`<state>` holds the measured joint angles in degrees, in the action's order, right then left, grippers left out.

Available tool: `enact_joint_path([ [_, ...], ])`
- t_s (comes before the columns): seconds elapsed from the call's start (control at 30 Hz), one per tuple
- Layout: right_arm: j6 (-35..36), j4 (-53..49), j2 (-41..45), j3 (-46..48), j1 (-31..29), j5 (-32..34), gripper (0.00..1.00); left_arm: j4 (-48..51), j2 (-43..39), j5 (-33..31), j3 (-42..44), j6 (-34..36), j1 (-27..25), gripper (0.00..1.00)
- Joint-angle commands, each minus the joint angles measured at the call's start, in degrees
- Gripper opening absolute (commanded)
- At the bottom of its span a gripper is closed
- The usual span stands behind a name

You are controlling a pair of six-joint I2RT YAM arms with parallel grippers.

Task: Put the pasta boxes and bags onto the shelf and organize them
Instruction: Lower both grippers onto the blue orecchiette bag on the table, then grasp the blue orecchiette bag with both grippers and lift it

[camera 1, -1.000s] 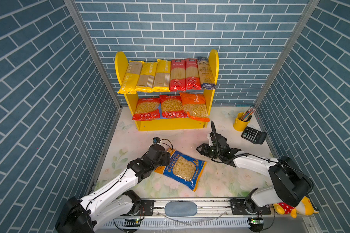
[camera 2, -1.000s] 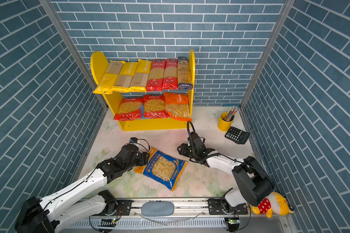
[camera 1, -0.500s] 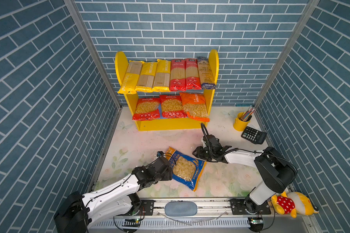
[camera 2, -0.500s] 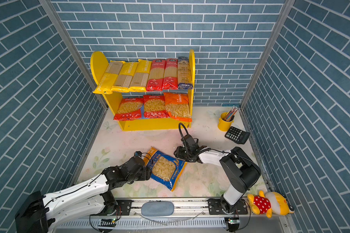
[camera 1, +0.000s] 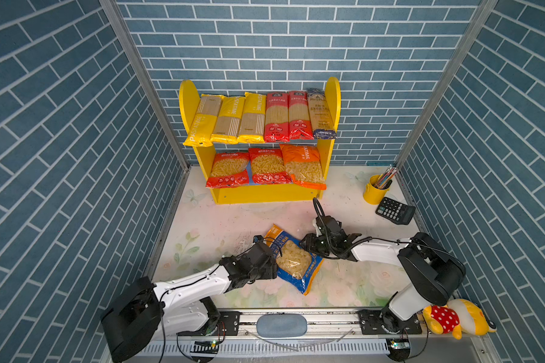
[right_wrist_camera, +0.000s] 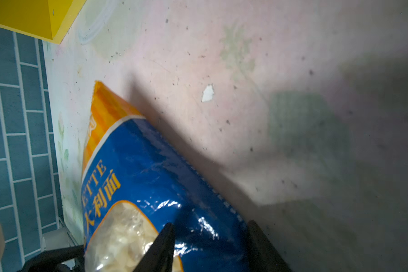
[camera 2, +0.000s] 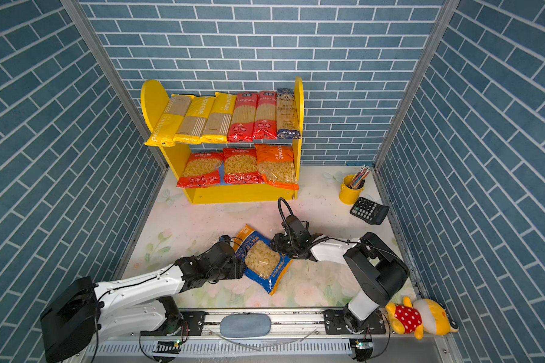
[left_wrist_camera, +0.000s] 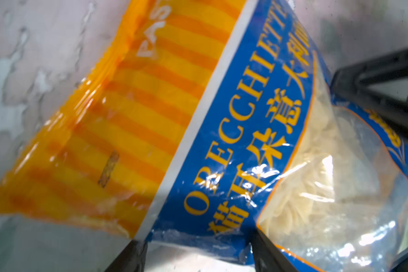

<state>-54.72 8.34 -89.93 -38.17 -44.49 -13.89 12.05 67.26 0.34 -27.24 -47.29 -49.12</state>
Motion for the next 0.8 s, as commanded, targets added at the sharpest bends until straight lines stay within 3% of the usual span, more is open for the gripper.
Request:
enact_joint_path([
  [0.0,-4.51,-0.23,5.33,3.6,-0.97,-2.16,0.51,-3.77,3.7,0.17,-5.1,7.01,4.28,0.71],
  [0.13,-7.17,-2.14,10.07,5.52,-3.56,-1.94,0.51,-7.69,8.42,3.75,-10.62,9.85,12.55,0.71],
  [0.2,-8.43,-0.5,11.73,6.53,-3.54,-4.87,0.51,-7.61,8.44,5.51,-12.13,10.21,15.01,0.71],
  [0.43,-5.27,-8.17,18.69,7.2,1.73,-0.71,0.56,4.72,-0.57,6.81,-10.08,10.89,15.54,0.71],
  [0.63,5.77,-17.69,12.04,-2.73,2.48,-2.06,0.61,9.54,-14.37,6.91,-0.28,2.69,15.39,0.73],
  [0.77,8.12,-15.93,8.05,-5.36,2.5,-5.0,0.66,6.69,-21.86,5.99,5.01,-2.4,12.9,0.76],
])
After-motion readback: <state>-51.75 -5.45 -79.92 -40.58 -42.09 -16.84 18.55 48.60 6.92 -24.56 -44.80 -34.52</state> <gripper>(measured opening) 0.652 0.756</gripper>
